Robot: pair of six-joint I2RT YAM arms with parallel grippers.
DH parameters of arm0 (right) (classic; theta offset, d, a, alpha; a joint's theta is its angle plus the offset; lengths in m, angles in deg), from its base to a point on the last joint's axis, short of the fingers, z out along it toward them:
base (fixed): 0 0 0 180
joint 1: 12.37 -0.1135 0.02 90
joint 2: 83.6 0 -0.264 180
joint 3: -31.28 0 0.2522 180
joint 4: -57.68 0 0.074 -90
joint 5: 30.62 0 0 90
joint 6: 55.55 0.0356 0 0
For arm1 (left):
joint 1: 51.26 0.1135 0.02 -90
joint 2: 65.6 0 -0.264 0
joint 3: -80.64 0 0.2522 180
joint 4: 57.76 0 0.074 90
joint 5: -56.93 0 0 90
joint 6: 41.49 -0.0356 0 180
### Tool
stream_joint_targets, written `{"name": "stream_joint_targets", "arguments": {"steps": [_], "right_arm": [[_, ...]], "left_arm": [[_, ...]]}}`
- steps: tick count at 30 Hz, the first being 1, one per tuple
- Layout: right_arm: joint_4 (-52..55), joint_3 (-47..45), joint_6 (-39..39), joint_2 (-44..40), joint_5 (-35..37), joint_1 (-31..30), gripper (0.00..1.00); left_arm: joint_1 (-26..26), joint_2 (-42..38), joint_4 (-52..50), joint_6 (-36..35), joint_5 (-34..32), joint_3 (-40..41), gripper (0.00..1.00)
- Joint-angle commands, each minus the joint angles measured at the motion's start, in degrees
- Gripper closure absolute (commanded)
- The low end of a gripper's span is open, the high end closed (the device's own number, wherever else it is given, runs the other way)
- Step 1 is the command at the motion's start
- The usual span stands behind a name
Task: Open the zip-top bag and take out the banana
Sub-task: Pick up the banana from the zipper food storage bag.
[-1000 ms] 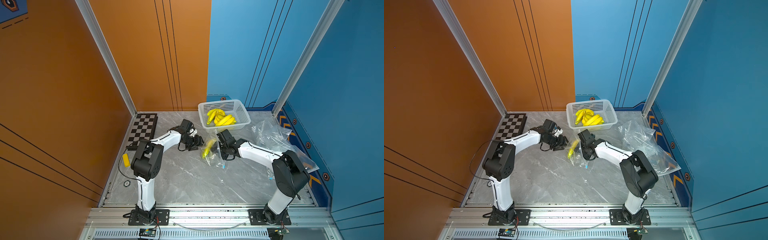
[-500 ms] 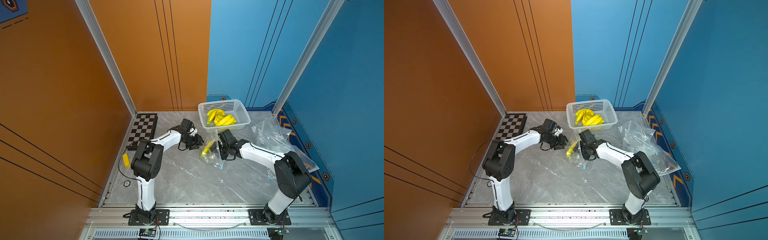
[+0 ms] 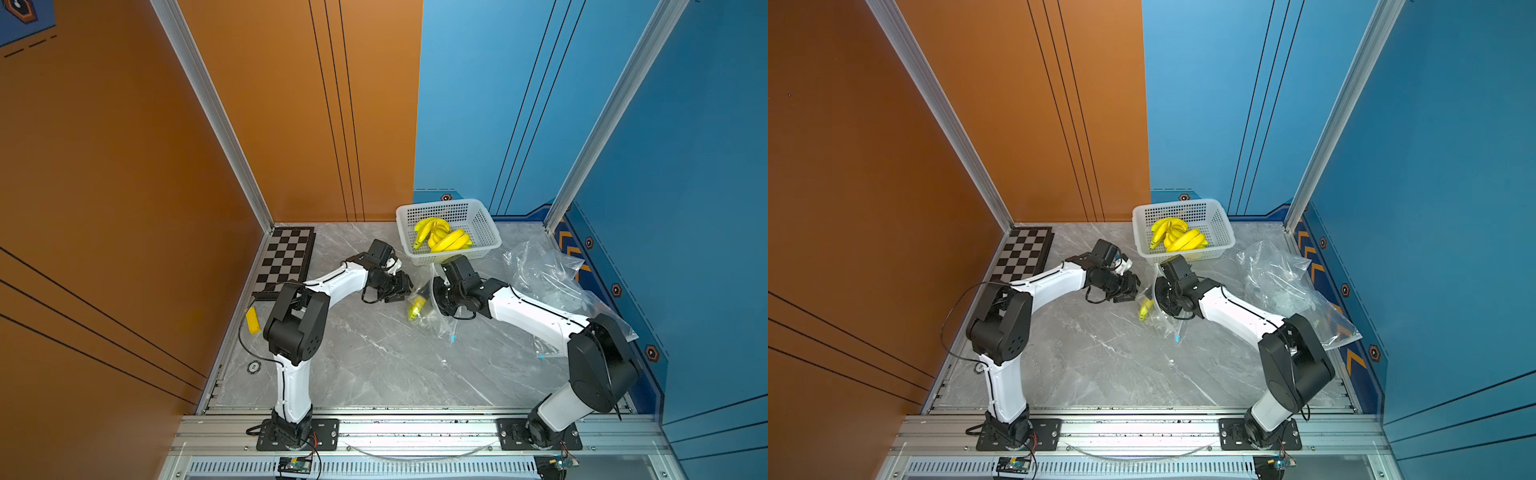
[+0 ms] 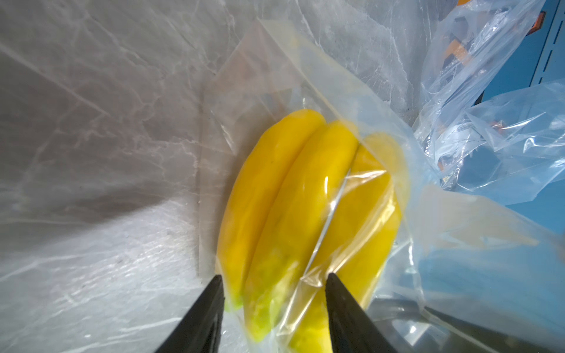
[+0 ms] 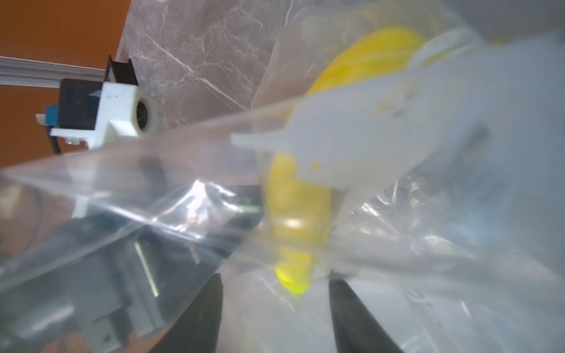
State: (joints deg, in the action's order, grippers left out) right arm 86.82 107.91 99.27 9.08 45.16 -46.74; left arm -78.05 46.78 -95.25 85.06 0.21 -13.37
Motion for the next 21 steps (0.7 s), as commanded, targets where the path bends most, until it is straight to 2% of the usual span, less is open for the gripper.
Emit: {"name": "stream_joint_targets", "arguments": {"steps": [1, 10, 14, 18, 21], "right_arm": [[0.36, -0.31, 0.00, 2.06, -0.52, 0.73, 0.44], [2.99, 2.80, -1.54, 7.26, -2.02, 0.89, 0.46], [3.33, 2.51, -1.94, 8.26, -2.08, 0.91, 0.50], [3.34, 2.72, -2.45, 7.87, -2.05, 1.02, 0.59], [3.36, 2.89, -3.50, 6.46, -2.13, 1.10, 0.60]], "left_arm": [[-0.81, -1.96, -0.97, 0.27, -0.16, 1.54, 0.48], [-0.47, -2.74, -0.97, 0.20, -1.28, 3.77, 0.52], [0.38, -3.91, -0.97, 0.18, -1.99, 4.78, 0.52], [2.31, -5.99, -0.97, 0.58, -3.09, 6.39, 0.51], [3.52, -7.33, -0.97, 0.41, -2.43, 6.68, 0.46]]}}
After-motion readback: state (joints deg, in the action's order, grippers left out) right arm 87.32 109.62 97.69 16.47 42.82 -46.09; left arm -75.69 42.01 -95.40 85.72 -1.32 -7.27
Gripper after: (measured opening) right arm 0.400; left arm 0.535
